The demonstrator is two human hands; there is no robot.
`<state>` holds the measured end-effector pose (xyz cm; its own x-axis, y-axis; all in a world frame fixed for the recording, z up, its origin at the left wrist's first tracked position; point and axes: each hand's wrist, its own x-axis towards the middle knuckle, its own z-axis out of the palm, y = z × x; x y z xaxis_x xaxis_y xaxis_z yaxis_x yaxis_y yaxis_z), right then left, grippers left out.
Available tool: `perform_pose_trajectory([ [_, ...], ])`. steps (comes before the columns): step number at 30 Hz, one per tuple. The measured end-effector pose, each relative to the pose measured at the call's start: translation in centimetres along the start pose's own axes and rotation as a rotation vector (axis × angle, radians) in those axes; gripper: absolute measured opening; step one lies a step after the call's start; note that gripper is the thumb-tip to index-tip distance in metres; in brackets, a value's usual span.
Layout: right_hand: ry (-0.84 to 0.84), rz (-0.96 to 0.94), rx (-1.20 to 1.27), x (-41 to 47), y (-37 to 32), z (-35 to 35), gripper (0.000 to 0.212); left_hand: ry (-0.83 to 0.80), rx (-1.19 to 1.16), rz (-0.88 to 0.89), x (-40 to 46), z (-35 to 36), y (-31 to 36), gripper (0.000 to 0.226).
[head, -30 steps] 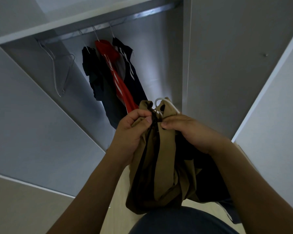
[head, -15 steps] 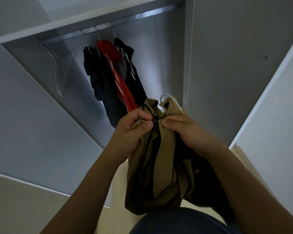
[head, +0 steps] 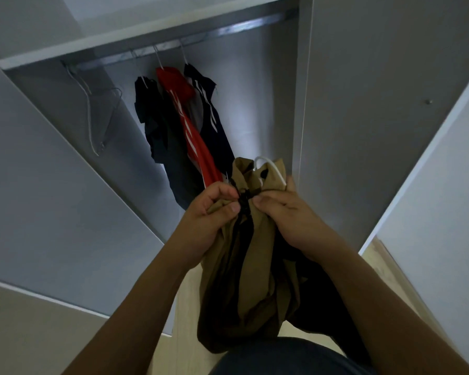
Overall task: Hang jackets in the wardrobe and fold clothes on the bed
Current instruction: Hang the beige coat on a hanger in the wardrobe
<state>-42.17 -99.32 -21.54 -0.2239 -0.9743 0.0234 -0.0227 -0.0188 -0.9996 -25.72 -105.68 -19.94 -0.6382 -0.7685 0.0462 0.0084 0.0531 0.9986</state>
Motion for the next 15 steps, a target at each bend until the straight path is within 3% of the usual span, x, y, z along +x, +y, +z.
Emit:
perform_pose_trajectory([
  [6,-0.039,-0.054,-0.146,0.57,-0.72,-0.85,0.032,0.069,0.016,0.035,0.38,0.37,0.62,0.007],
  [9,0.008,-0.09,-0.163,0.63,-0.59,-0.62,0.029,0.068,0.117,0.04,0.53,0.27,0.66,0.007],
  [15,0.127,-0.147,-0.133,0.61,0.16,0.05,0.03,0.074,0.073,-0.05,0.44,0.77,0.48,0.011],
])
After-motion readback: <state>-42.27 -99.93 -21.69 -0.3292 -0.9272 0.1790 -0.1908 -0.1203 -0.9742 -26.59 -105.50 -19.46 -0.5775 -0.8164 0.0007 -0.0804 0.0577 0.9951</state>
